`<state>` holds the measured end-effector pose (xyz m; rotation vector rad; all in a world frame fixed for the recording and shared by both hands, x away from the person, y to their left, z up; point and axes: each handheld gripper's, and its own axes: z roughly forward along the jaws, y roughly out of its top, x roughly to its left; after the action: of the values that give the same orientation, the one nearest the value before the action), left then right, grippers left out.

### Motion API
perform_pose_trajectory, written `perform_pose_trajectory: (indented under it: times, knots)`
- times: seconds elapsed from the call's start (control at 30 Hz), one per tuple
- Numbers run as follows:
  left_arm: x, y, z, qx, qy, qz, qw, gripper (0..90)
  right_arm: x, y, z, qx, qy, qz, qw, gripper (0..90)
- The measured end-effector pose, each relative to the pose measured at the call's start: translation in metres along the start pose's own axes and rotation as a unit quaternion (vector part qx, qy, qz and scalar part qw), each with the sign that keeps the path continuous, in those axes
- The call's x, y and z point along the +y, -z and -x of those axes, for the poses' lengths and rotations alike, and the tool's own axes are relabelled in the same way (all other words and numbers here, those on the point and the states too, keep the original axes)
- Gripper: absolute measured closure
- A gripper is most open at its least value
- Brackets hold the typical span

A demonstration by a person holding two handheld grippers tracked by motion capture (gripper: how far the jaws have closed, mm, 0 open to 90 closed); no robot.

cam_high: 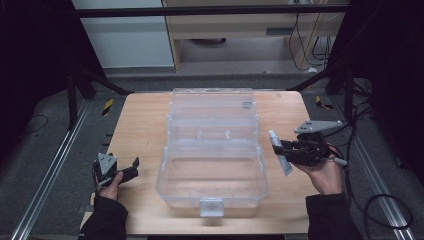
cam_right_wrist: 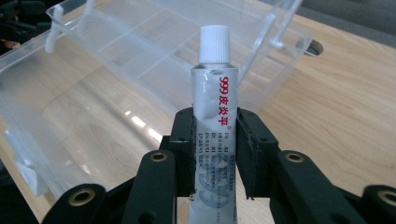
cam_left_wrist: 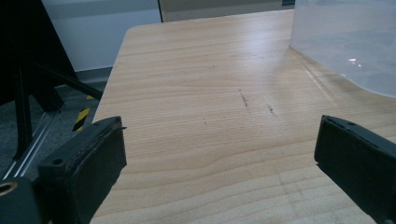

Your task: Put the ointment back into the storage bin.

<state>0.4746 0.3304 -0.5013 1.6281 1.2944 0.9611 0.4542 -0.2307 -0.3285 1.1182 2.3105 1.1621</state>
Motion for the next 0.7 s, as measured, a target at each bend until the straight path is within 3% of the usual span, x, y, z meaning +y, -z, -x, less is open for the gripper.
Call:
perform_pose_trajectory:
  times: [0.4, 0.57, 0.7]
  knots:
    - [0.000, 0.000, 0.000, -0.001, 0.000, 0.000, 1.0000, 1.6, 0.029, -0.006, -0.021, 0.055, 0.058, -0.002, 0.9968, 69.9]
    - [0.000, 0.000, 0.000, -0.001, 0.001, 0.000, 1.0000, 1.6, 0.040, -0.018, -0.031, 0.082, 0.089, -0.025, 0.9924, 69.9]
    - [0.000, 0.000, 0.000, -0.001, 0.001, 0.000, 1.0000, 1.6, 0.045, -0.030, -0.042, 0.101, 0.115, -0.049, 0.9870, 69.9]
